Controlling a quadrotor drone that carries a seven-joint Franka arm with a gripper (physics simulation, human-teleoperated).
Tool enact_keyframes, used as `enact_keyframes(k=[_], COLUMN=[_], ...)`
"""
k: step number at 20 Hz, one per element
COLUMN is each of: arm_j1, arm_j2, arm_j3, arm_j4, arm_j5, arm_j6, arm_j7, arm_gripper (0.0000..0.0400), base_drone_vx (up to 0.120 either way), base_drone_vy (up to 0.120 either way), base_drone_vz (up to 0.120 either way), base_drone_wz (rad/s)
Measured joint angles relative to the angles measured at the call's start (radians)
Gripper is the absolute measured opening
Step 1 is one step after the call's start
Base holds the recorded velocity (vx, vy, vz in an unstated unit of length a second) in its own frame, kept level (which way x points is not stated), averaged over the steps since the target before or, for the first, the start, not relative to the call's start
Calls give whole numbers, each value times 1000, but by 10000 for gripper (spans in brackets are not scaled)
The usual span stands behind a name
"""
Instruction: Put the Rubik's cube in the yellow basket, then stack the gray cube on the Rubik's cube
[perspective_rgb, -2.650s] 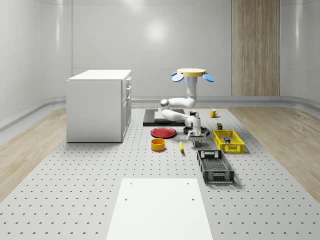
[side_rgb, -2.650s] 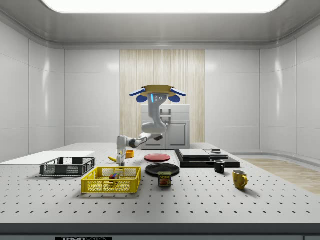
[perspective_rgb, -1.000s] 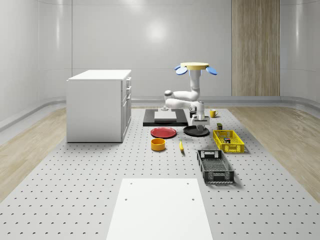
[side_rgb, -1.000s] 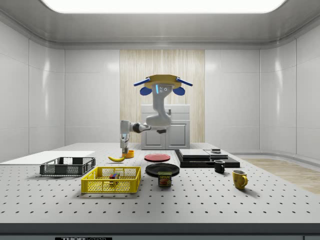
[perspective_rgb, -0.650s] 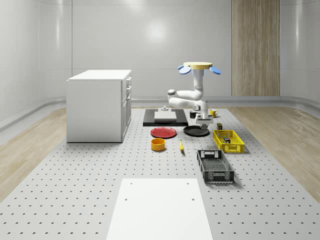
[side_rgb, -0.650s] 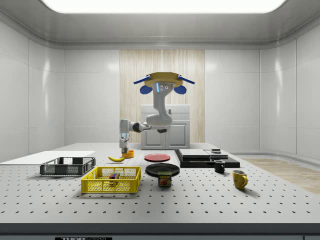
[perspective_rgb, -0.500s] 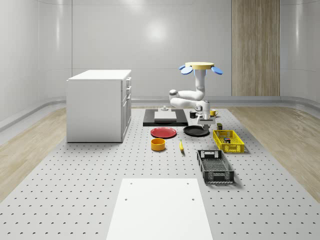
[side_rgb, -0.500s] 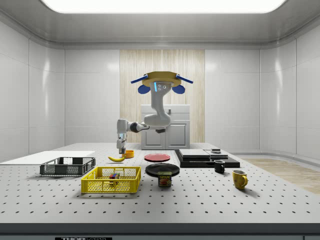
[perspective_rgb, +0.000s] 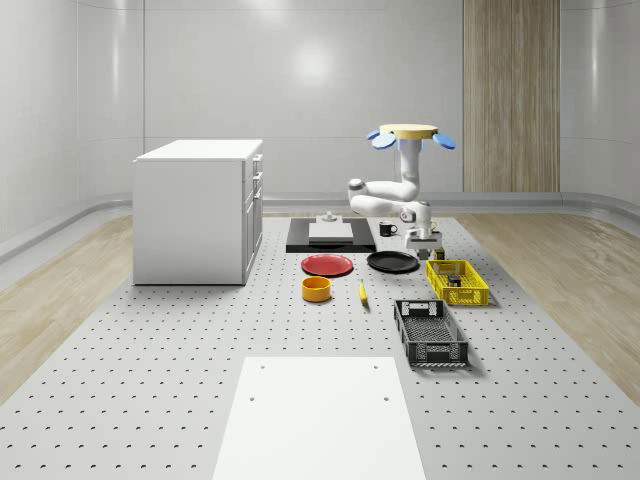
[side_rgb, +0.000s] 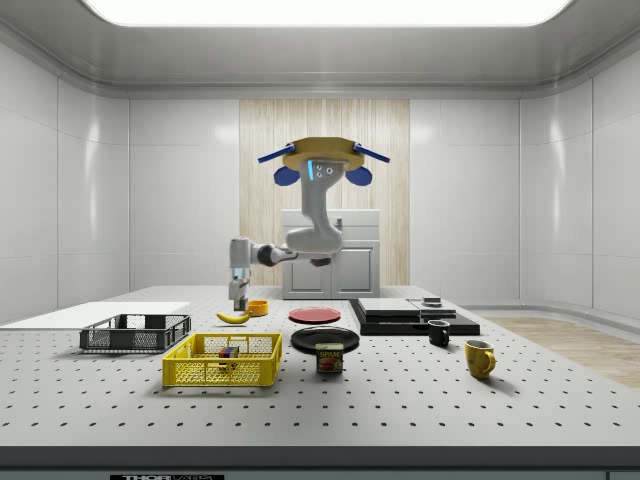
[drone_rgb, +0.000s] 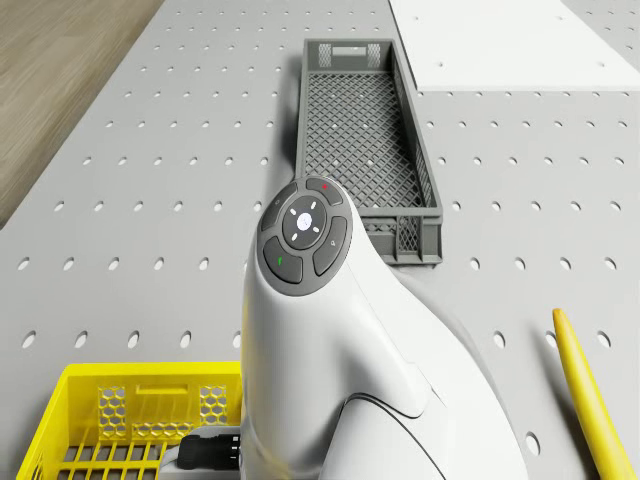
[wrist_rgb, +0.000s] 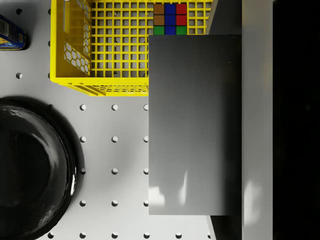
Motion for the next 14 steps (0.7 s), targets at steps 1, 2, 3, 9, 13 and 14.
enact_keyframes(k=[1,2,3,9,13,14], arm_j1=[0,-1,-1,-2,-3,-4], arm_j2=[-1,-2,-3,-9,-13,-14], arm_j3=[0,0,0,1,2,2], arm_j4=[0,0,0,0,1,1], arm_j5=[0,1,1,4,6,6], arm_j6=[1,2,3,9,12,13], arm_j7=[0,0,1,2,3,3], arm_gripper=[250,250,250,250,250,250], base_drone_vx=[0,80,80,0,0,0], base_drone_vy=[120,120,120,120,120,120], base_drone_vz=[0,0,0,0,-120,-120], base_drone_wz=[0,0,0,0,0,0])
